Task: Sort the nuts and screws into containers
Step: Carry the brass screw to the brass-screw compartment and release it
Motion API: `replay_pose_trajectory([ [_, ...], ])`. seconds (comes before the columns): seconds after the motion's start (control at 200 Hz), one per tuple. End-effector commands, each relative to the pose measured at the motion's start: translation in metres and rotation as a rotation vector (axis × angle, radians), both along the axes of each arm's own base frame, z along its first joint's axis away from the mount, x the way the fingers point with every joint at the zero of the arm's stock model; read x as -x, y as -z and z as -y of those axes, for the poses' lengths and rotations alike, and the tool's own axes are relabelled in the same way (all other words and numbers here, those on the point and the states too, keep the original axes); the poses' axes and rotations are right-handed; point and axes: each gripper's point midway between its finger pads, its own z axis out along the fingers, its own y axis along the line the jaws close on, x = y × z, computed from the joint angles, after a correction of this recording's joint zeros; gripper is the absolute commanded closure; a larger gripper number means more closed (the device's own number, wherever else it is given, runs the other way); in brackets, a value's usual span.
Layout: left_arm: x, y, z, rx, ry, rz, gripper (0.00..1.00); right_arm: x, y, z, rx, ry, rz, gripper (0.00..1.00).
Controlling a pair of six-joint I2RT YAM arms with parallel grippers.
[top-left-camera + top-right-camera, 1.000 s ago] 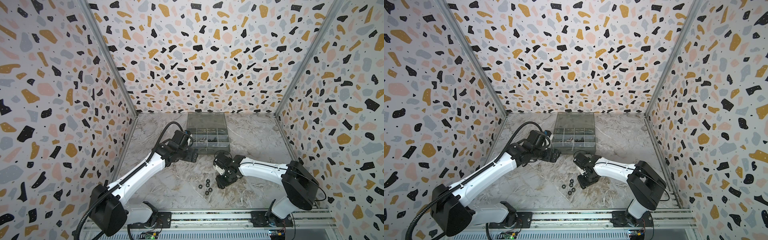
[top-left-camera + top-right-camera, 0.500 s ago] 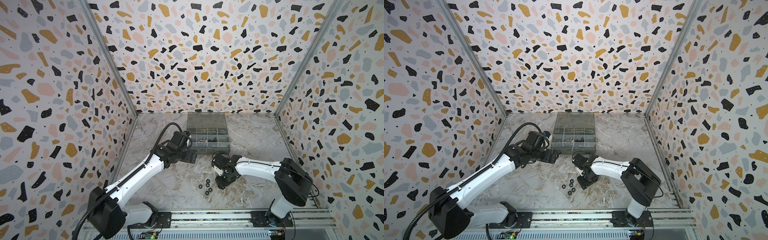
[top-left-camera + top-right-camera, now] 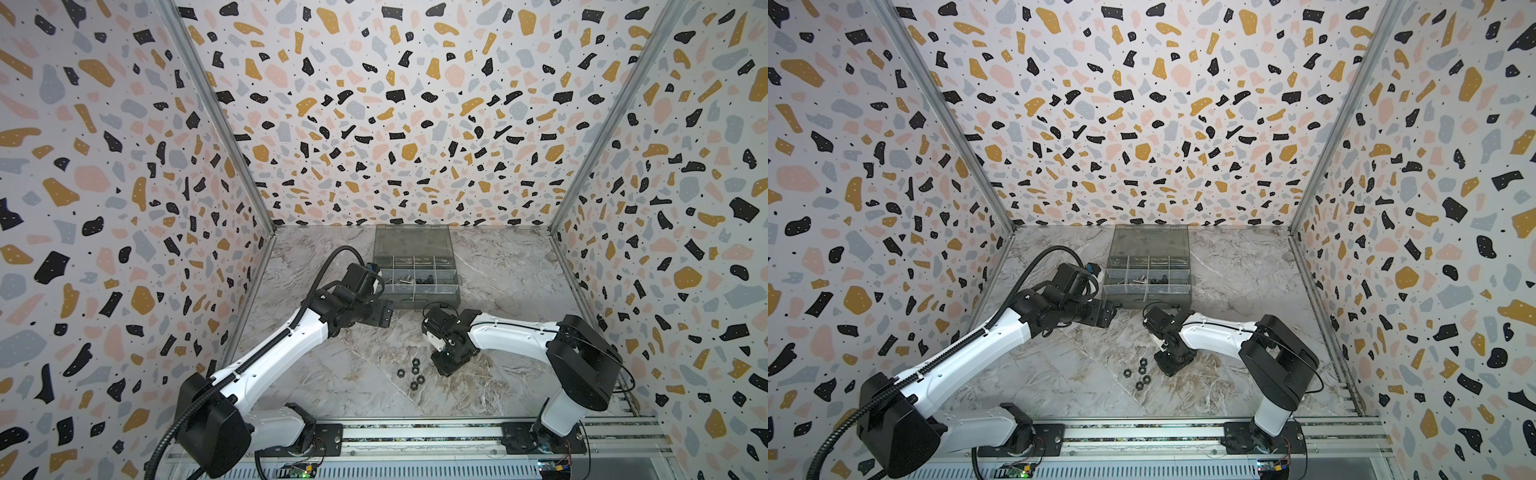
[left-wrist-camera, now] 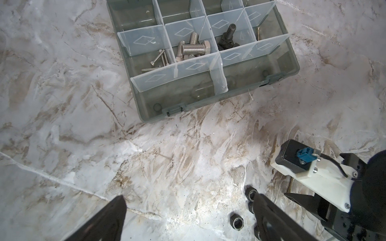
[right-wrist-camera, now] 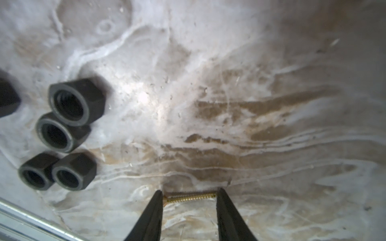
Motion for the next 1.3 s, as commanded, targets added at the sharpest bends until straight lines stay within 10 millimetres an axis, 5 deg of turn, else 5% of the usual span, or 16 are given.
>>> replay_pose_trajectory([
  [0.0,-0.002,-0.001,0.000,-0.003,0.007,0.024,0.04,0.001,-0.001,0.005,0.045,-0.009,0.005,0.68],
  [0.506,-0.013,-0.008,-0.007,-0.019,-0.012,0.055,0.04,-0.035,-0.044,-0.010,0.012,0.022,0.106,0.72],
  [0.861,-0.027,-0.019,-0.022,-0.020,-0.039,0.081,0.04,-0.113,-0.086,-0.014,-0.050,0.100,0.205,0.72],
  [1.297,-0.057,-0.034,-0.028,-0.001,-0.059,0.107,0.04,-0.207,-0.106,-0.012,-0.068,0.185,0.285,0.72],
])
